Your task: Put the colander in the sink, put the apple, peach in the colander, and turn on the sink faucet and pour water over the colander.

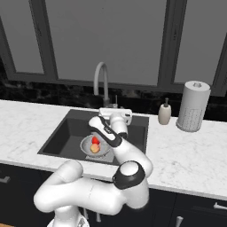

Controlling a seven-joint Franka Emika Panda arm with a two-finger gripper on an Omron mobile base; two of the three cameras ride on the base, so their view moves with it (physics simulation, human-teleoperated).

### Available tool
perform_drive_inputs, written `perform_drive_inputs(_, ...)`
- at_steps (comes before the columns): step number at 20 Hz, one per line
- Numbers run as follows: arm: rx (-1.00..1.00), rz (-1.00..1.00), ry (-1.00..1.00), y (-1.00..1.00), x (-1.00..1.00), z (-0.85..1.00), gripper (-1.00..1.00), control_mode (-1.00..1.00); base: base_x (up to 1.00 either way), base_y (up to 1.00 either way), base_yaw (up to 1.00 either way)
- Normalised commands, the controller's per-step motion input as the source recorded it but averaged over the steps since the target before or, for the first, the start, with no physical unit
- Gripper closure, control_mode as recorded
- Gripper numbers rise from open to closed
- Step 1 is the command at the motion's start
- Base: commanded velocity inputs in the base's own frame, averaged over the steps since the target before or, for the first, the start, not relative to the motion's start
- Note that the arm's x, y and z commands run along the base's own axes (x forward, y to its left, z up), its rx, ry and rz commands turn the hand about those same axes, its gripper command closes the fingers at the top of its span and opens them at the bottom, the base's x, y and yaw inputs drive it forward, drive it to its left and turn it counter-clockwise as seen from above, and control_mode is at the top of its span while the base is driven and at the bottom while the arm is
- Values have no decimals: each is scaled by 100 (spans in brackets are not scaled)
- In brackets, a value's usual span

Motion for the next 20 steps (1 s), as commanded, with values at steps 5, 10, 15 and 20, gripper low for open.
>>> perform_drive_inputs(5,0,-3,0,-10,55,0,-100,-100,0,0,0)
perform_drive_inputs(10,0,-1,0,-1,60,0,-100,-100,0,0,0)
perform_drive_inputs(15,0,0,0,0,48,-1,-100,-100,0,0,0)
perform_drive_inputs(20,0,0,0,0,47,-13,-100,-100,0,0,0)
